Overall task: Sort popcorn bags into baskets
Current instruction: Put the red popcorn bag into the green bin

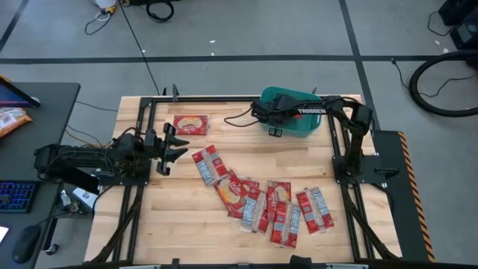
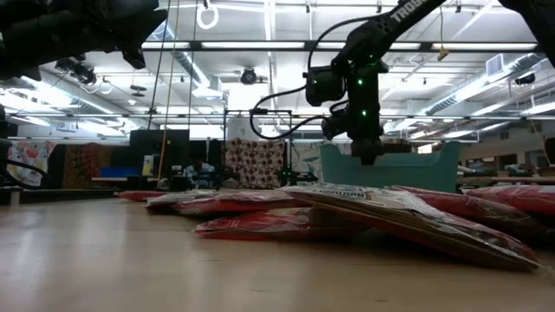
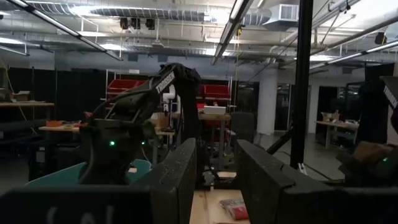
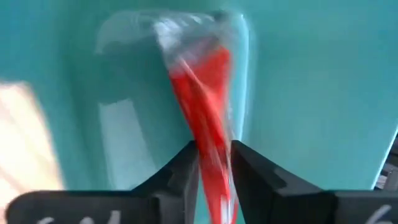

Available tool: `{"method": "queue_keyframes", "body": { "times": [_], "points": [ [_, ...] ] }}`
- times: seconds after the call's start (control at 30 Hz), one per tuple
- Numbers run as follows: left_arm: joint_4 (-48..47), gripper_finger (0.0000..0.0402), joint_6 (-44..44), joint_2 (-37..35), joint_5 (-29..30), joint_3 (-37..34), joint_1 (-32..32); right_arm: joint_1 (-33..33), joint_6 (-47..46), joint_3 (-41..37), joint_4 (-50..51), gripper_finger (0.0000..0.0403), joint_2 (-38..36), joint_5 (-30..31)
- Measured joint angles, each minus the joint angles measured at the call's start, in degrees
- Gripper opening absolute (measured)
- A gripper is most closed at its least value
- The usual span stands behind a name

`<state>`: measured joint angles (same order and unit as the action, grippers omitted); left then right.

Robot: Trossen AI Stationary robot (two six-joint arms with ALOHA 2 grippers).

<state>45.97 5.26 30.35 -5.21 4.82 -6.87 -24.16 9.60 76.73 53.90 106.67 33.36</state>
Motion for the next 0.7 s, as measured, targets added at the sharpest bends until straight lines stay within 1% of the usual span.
{"method": "queue_keyframes", "body": {
  "times": [0.2,0.43,0.57,0.7],
  "points": [
    [-1.4,0.0116,0.0,0.0,0.0,0.0,0.0,2.2,-1.2,2.9,3.5,0.014,-0.4,0.9],
    [-1.7,0.0116,-0.1,0.0,0.0,0.0,0.0,3.9,-5.5,7.7,11.8,0.0185,-0.6,1.0],
    [-1.6,0.0116,0.0,0.0,0.0,0.0,0.0,5.3,-8.6,9.9,14.9,0.0201,-1.1,0.2],
    [-1.7,0.0116,1.6,0.0,0.0,0.0,0.0,7.8,-11.6,11.0,16.0,0.0206,-2.2,0.0]
  ]
}}
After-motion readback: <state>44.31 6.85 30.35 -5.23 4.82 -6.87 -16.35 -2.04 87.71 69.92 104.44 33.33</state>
